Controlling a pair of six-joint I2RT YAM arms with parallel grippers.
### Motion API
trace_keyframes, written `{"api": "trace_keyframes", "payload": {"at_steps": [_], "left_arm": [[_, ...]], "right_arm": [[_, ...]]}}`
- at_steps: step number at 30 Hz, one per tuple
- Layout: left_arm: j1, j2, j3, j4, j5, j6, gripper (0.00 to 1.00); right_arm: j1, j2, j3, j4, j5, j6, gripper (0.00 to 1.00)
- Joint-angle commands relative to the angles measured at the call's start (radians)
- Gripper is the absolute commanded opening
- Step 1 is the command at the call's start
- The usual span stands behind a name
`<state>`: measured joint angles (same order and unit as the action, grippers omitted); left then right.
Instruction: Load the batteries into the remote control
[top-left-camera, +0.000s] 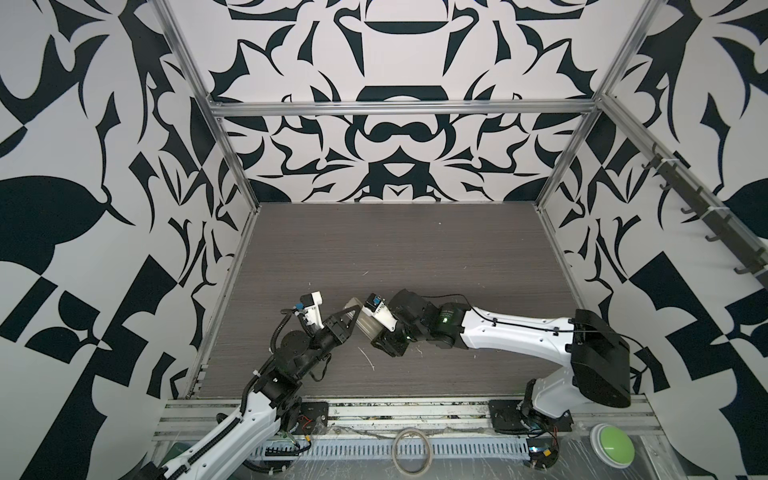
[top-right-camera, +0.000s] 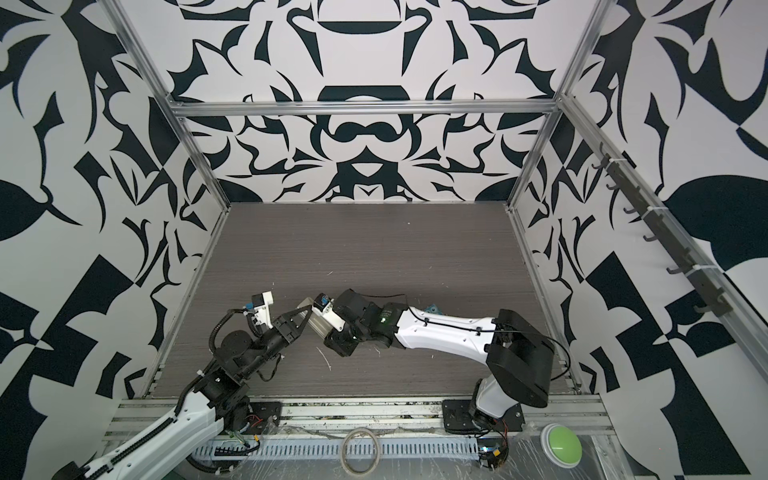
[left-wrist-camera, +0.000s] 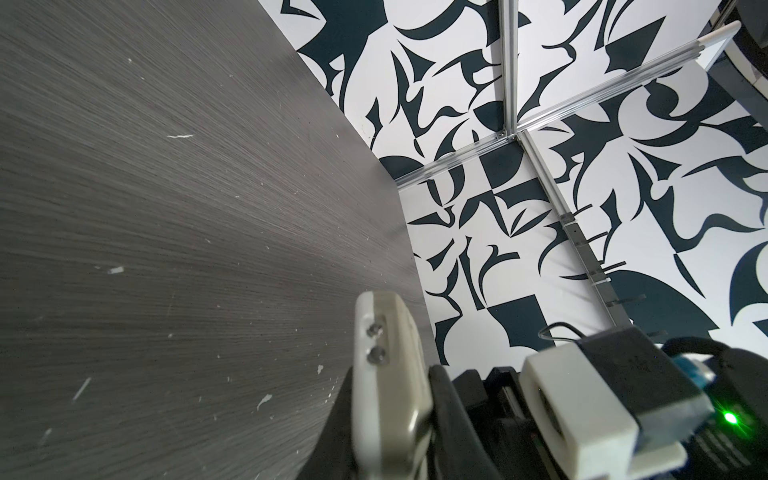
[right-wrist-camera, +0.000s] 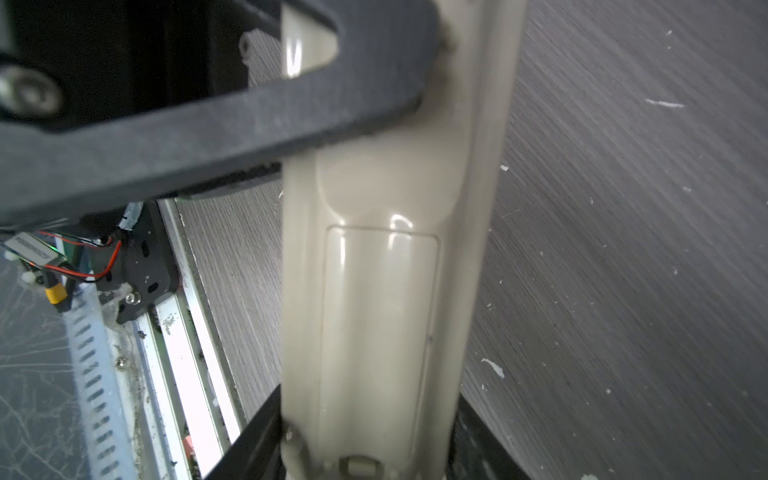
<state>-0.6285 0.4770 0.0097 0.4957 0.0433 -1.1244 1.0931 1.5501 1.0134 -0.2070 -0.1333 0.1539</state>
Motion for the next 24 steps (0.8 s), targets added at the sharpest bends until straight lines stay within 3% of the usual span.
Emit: {"api": "trace_keyframes", "payload": {"at_steps": [1, 12, 15, 21, 24], "left_arm": [[-0.003, -0.012, -0.008, 0.040, -0.011, -0.008, 0.00], [-0.002, -0.024, 0.017, -0.038, -0.015, 0.009, 0.01], [-0.002, -0.043, 0.035, -0.094, -0.015, 0.035, 0.17], [-0.002, -0.085, 0.059, -0.185, 0.001, 0.104, 0.63], [-0.002, -0.115, 0.069, -0.226, 0.015, 0.137, 0.76]], "right_arm": [[0.004, -0.024, 0.029, 0.022, 0.024, -0.009, 0.47], [0.004, -0.028, 0.011, 0.038, 0.020, 0.001, 0.15], [0.004, -0.037, 0.006, 0.036, 0.024, 0.001, 0.09], [-0.011, -0.062, -0.002, 0.025, 0.027, -0.004, 0.06], [-0.029, -0.076, -0.008, 0.027, -0.001, 0.000, 0.05]]}}
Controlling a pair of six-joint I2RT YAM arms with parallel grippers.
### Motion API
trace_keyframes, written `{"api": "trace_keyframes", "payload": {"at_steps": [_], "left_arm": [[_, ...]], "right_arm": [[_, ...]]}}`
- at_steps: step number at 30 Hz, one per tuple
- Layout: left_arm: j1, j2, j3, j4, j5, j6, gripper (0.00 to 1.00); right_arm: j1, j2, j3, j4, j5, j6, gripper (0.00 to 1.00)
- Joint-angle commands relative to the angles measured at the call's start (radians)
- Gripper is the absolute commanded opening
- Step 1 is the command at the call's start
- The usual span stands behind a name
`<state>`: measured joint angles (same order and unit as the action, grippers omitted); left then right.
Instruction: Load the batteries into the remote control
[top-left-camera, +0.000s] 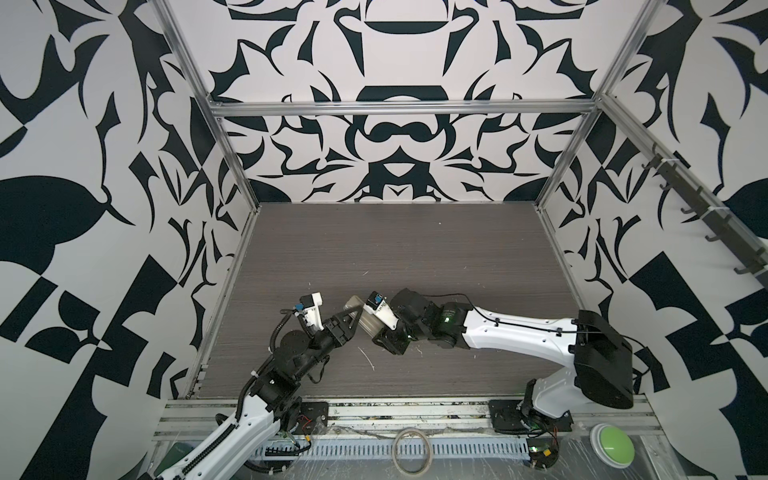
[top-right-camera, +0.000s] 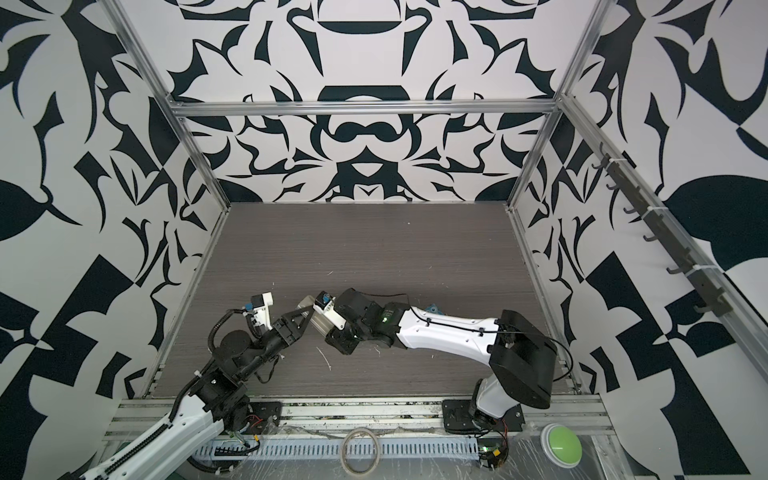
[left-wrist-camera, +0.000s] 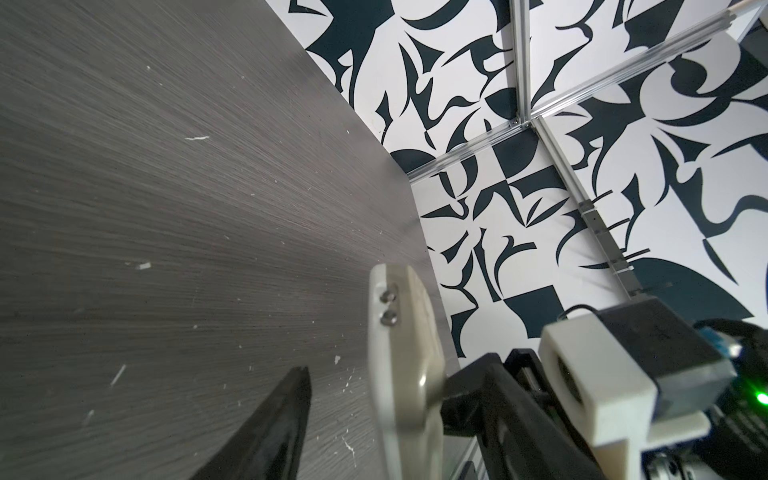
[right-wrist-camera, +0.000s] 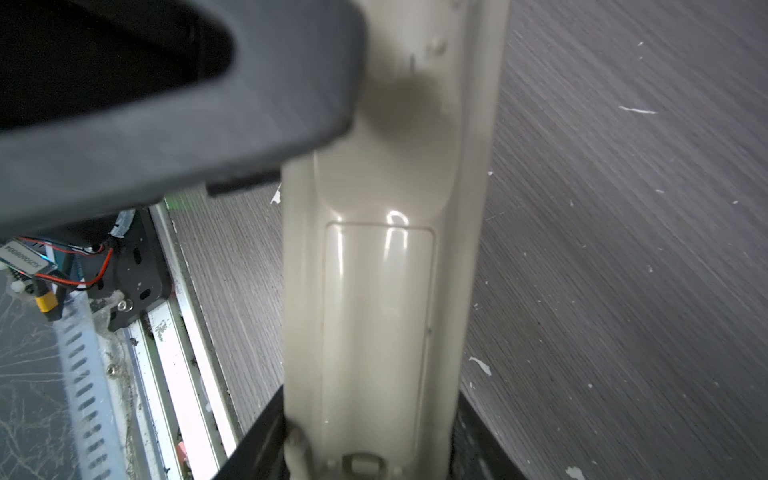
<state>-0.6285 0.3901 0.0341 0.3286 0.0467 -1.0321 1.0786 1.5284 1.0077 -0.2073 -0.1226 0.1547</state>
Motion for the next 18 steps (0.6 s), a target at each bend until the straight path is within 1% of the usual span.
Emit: {"api": "trace_keyframes", "payload": {"at_steps": [1, 4, 11, 15, 18], "left_arm": [[-0.002, -0.039, 0.047, -0.071, 0.015, 0.056, 0.78], [-0.002, -0.065, 0.053, -0.085, 0.062, 0.094, 0.80], [-0.002, -0.114, 0.077, -0.046, 0.182, 0.188, 0.83], [-0.003, -0.093, 0.107, -0.019, 0.219, 0.234, 0.84], [-0.002, -0.046, 0.128, 0.037, 0.254, 0.252, 0.84]], "right_arm": [[-0.022, -0.063, -0.007, 0.032, -0.023, 0.001, 0.05], [-0.054, -0.089, -0.024, 0.055, -0.089, 0.019, 0.05], [-0.116, -0.160, -0.074, 0.145, -0.297, 0.053, 0.03], [-0.146, -0.190, -0.111, 0.232, -0.407, 0.103, 0.02], [-0.175, -0.216, -0.148, 0.330, -0.484, 0.164, 0.01]]}}
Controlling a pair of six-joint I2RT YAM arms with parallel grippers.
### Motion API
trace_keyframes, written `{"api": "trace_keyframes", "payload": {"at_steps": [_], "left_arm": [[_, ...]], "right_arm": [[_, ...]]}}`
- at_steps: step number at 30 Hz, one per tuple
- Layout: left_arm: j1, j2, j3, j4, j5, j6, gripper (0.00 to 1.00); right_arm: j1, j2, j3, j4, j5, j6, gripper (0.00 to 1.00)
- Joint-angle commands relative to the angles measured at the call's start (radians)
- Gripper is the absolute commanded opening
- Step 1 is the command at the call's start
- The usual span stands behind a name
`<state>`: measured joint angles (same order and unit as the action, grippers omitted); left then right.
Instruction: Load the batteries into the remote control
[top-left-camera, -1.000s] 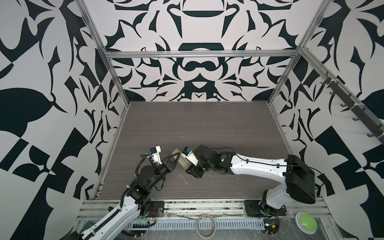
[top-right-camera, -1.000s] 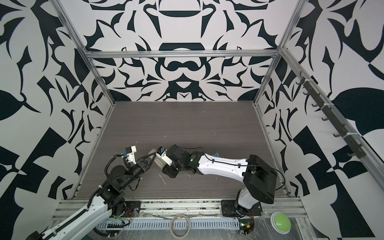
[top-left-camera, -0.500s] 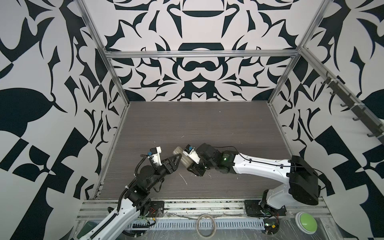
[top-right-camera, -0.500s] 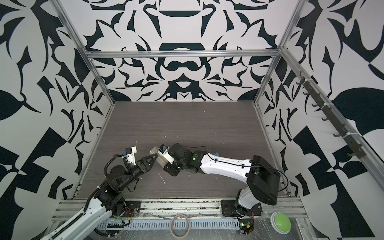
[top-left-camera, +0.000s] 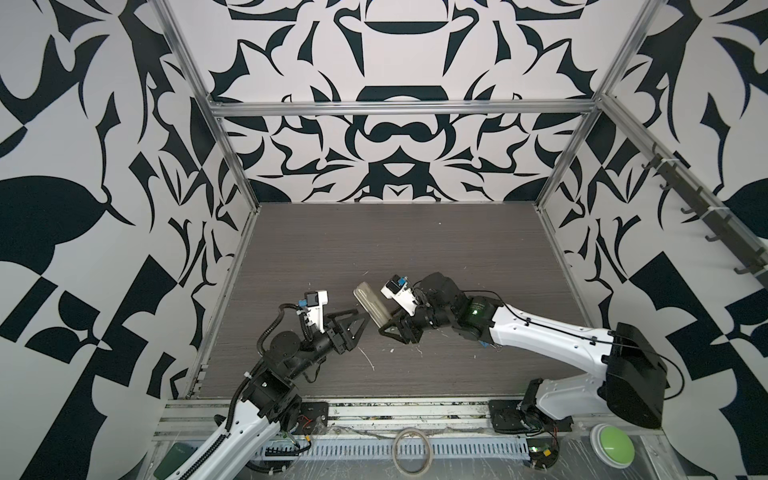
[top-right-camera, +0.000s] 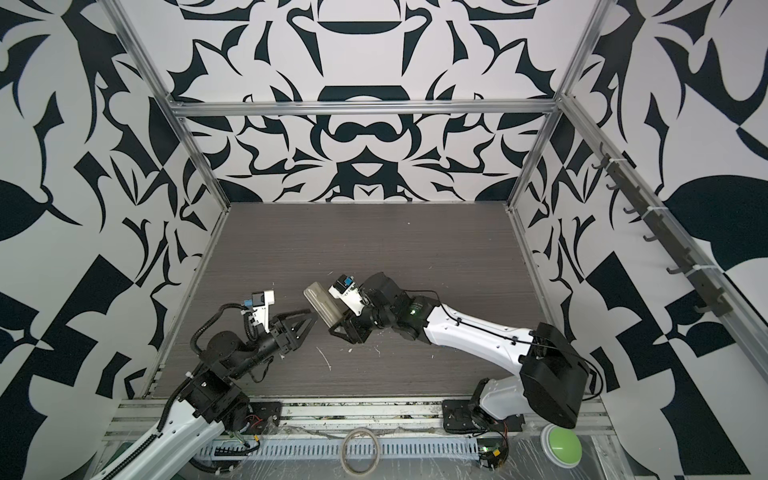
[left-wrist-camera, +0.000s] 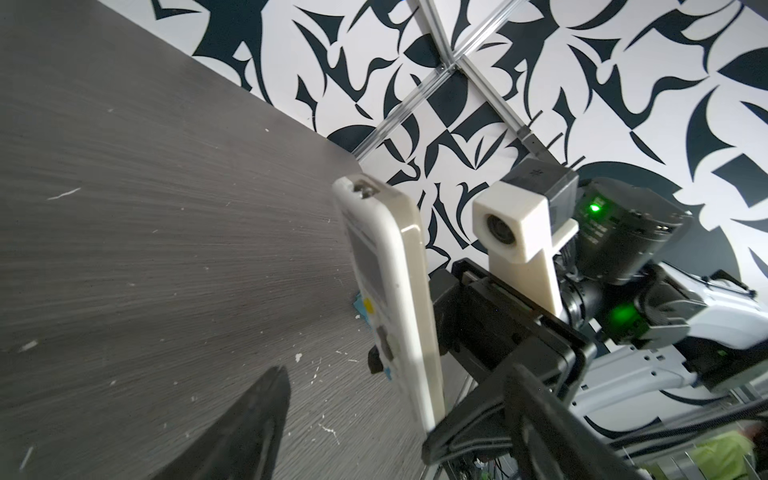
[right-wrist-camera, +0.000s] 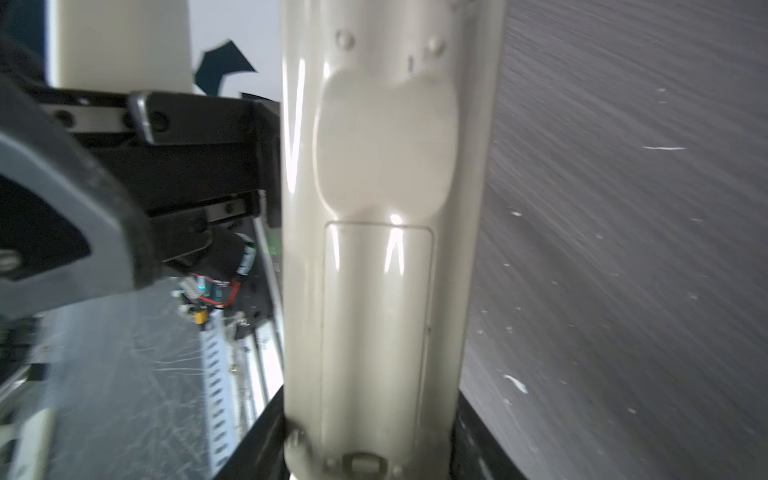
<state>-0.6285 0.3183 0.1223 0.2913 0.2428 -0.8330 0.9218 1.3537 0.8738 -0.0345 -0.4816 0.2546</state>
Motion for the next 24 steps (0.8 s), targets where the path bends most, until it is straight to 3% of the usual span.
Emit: {"api": "trace_keyframes", "payload": {"at_steps": [1, 10, 24], "left_arm": [[-0.002, 0.050, 0.053, 0.091, 0.076, 0.060, 0.84], [-0.004, 0.243, 0.126, 0.291, 0.202, 0.066, 0.84], [-0.004, 0.235, 0.159, 0.312, 0.249, 0.051, 0.74]], "right_arm": [[-0.024, -0.046, -0.023, 0.180, -0.150, 0.084, 0.01], [-0.040, -0.090, -0.077, 0.345, -0.282, 0.146, 0.00], [-0.063, -0.071, -0.117, 0.538, -0.391, 0.255, 0.00]]}}
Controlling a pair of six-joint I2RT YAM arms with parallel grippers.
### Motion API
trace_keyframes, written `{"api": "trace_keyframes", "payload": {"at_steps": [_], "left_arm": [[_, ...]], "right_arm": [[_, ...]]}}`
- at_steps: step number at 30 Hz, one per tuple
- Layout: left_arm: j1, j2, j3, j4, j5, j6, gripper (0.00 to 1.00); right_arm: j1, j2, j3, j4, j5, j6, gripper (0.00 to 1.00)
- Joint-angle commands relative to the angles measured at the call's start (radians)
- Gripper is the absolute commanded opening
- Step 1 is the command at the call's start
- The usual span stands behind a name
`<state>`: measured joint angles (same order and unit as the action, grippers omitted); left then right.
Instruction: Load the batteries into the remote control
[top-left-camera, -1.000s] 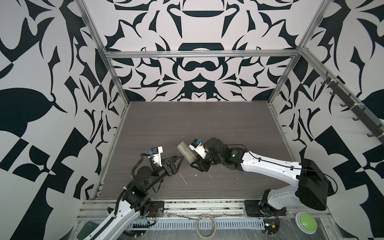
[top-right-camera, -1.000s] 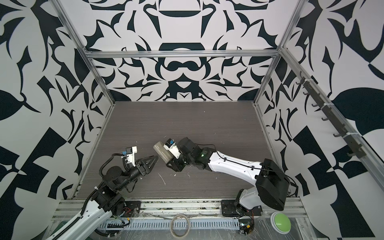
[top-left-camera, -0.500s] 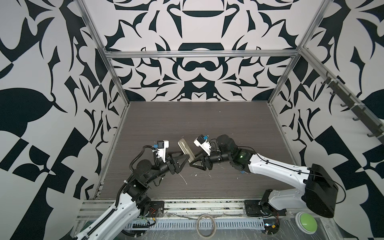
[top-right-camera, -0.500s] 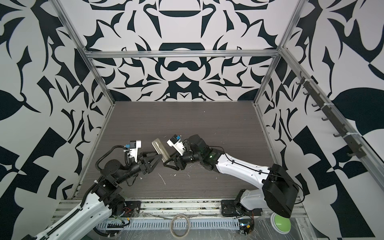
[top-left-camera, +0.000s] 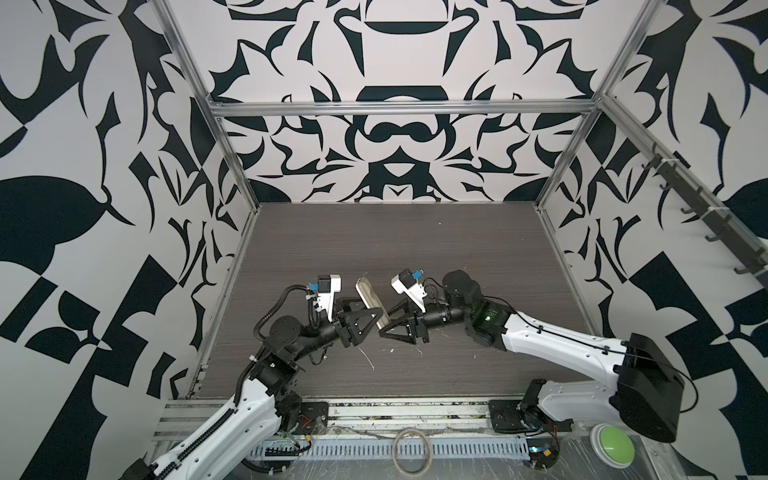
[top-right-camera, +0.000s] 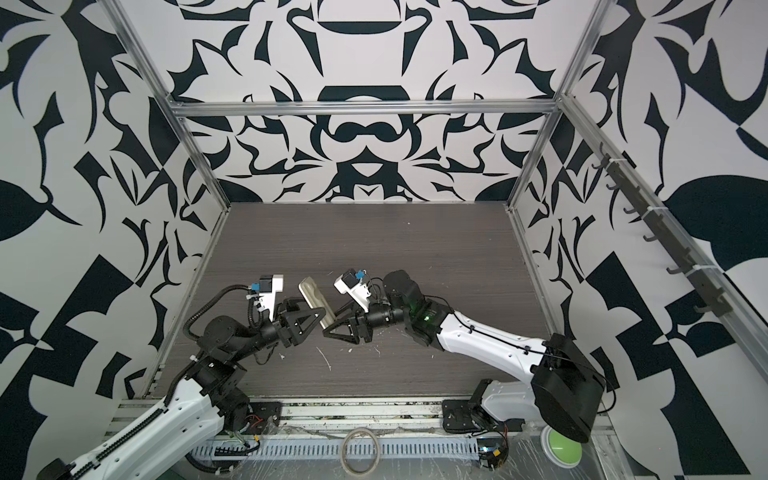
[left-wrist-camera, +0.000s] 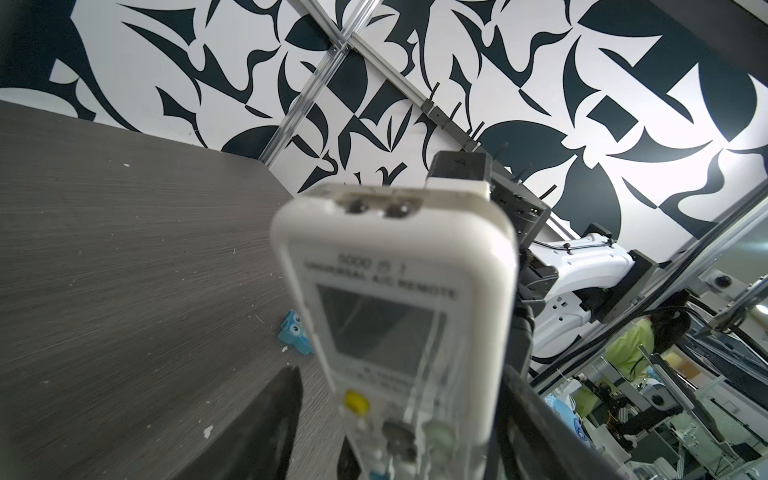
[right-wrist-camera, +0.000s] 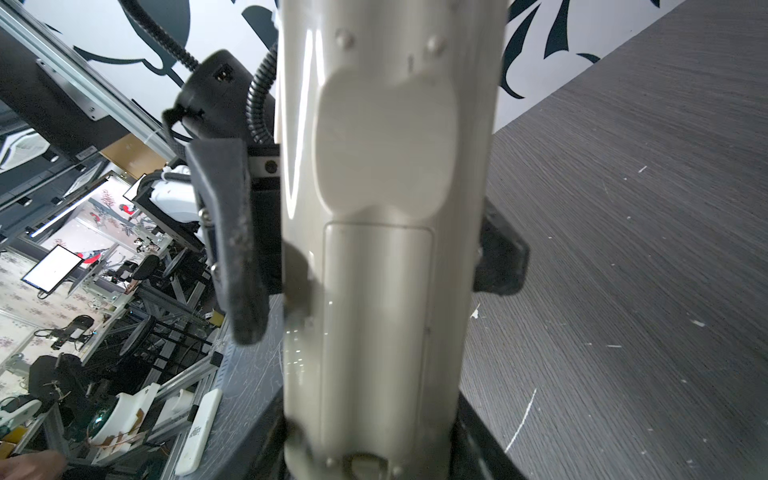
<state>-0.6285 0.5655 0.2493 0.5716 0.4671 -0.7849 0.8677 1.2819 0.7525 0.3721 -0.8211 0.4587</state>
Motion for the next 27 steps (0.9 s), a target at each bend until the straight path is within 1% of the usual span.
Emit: {"api": "trace_keyframes", "payload": {"at_steps": [1, 7, 12, 21, 24, 27], "left_arm": [[-0.004, -0.015, 0.034, 0.031, 0.027, 0.003, 0.73], [-0.004, -0.001, 0.042, 0.033, 0.036, -0.001, 0.69], [-0.004, 0.016, 0.046, 0.060, 0.045, -0.009, 0.61], [-0.004, 0.018, 0.044, 0.065, 0.044, -0.015, 0.41], [-0.004, 0.022, 0.040, 0.069, 0.035, -0.020, 0.32], [-0.004, 0.034, 0.038, 0.074, 0.025, -0.028, 0.25]], "right_arm": [[-0.011, 0.004, 0.004, 0.139, -0.055, 0.057, 0.00], [-0.017, 0.010, 0.004, 0.154, -0.063, 0.072, 0.00], [-0.017, 0.015, 0.001, 0.162, -0.072, 0.079, 0.00], [-0.017, 0.025, -0.004, 0.174, -0.083, 0.084, 0.00], [-0.016, 0.026, -0.008, 0.173, -0.081, 0.087, 0.00], [-0.016, 0.021, -0.012, 0.168, -0.082, 0.083, 0.07]]}}
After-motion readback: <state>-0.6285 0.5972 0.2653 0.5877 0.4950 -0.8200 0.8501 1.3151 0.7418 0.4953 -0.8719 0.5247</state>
